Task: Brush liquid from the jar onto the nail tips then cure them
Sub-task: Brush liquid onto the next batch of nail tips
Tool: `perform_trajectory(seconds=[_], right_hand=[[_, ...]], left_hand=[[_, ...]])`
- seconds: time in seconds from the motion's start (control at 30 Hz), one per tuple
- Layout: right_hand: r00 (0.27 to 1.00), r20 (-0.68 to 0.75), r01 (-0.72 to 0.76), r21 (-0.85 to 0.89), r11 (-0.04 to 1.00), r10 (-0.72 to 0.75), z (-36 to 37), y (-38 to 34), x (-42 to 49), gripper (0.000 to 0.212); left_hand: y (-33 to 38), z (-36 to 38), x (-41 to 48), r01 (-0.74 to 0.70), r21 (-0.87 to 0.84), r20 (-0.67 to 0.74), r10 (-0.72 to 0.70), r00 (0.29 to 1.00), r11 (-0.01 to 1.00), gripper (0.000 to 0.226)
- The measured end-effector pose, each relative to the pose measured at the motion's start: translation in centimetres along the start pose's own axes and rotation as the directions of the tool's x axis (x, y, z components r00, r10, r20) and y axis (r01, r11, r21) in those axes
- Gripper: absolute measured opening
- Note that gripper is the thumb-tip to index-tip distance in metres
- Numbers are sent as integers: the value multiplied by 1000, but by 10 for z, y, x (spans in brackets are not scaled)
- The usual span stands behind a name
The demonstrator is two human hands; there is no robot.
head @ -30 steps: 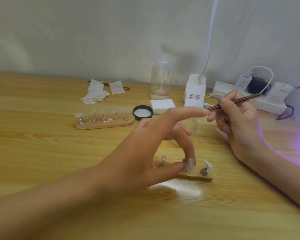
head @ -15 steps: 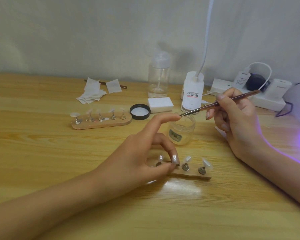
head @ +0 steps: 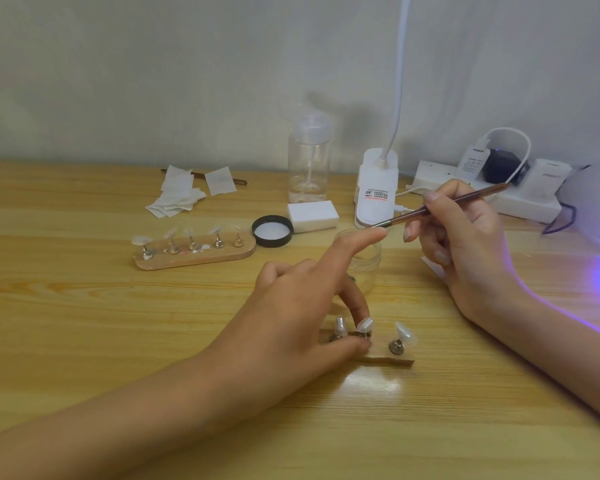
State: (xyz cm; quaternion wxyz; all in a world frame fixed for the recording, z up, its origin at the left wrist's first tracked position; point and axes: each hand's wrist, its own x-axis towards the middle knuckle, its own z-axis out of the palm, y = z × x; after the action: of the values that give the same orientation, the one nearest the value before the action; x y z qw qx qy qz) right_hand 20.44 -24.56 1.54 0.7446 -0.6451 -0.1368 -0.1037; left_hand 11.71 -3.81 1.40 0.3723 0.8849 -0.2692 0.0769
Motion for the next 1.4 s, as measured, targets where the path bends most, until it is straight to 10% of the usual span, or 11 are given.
perform_trajectory(seconds=[0.43, 0.57, 0.8, 1.4], right_hand=[[1000, -5, -9, 64, 998, 10, -1, 3, 2, 29], [999, -34, -36, 46, 998, 38, -1, 2, 3, 26], [998, -26, -52, 37, 998, 53, -2, -2, -1, 27], [1000, 12, 0, 43, 999, 0, -1, 0, 0, 22]], left_hand=[[20, -10, -5, -426, 420, -60, 493, 868, 801, 56], [23, -46, 17, -179, 123, -172, 199, 965, 976, 45], [-19, -45, 42, -157, -323, -311, 52, 949, 933, 73], [-54, -17, 43, -56, -464, -264, -78, 961, 884, 71]])
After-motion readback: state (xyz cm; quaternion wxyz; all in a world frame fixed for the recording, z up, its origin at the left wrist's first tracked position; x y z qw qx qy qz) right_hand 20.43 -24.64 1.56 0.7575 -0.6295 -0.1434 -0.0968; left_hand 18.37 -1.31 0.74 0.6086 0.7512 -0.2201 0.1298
